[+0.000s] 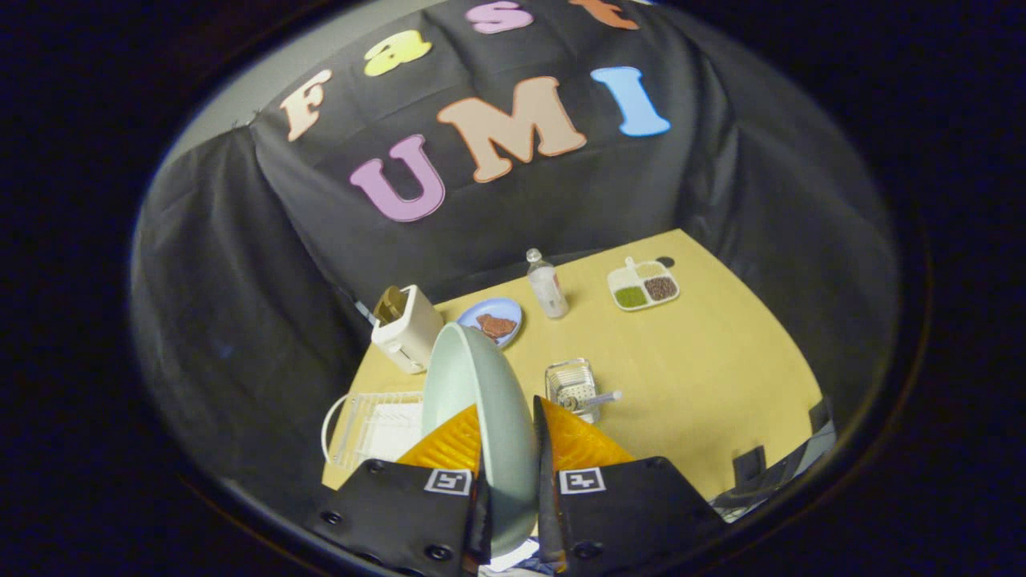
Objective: Take the plate from the dish rack, then take the spoon from the basket and place it into the plate.
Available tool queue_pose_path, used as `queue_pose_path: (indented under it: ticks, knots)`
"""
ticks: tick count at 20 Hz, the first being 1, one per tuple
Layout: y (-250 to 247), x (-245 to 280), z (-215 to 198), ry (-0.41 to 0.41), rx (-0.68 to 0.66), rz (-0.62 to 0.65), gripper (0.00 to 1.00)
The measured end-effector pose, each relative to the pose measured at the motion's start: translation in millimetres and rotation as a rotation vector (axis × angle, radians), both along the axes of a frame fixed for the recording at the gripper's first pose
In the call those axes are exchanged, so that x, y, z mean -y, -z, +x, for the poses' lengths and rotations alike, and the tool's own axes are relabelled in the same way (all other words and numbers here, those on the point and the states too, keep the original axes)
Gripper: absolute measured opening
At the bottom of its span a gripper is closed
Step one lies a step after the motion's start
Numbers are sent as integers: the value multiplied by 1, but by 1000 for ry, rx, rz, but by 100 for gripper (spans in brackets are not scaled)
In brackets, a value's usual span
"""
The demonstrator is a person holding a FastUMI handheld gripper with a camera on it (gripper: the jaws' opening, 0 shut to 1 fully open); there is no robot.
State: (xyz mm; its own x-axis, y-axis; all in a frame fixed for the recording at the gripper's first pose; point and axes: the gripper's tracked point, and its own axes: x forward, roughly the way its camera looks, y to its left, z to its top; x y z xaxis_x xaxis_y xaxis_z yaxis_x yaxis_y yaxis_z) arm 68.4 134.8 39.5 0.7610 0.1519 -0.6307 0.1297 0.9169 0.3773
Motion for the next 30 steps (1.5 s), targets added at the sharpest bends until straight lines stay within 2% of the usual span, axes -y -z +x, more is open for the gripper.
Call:
queue_pose_path:
  ticks: [2,5,10,17,25,30]
  knots:
    - [21,30,-23,13,-3,54,25]
    - [69,65,-51,22,-26,50,25]
    - [136,64,-74,4,-85,167,25]
    - [220,68,-58,13,-159,260,26]
    - [265,64,-38,20,-188,259,26]
    - [274,57,-32,4,-187,329,26]
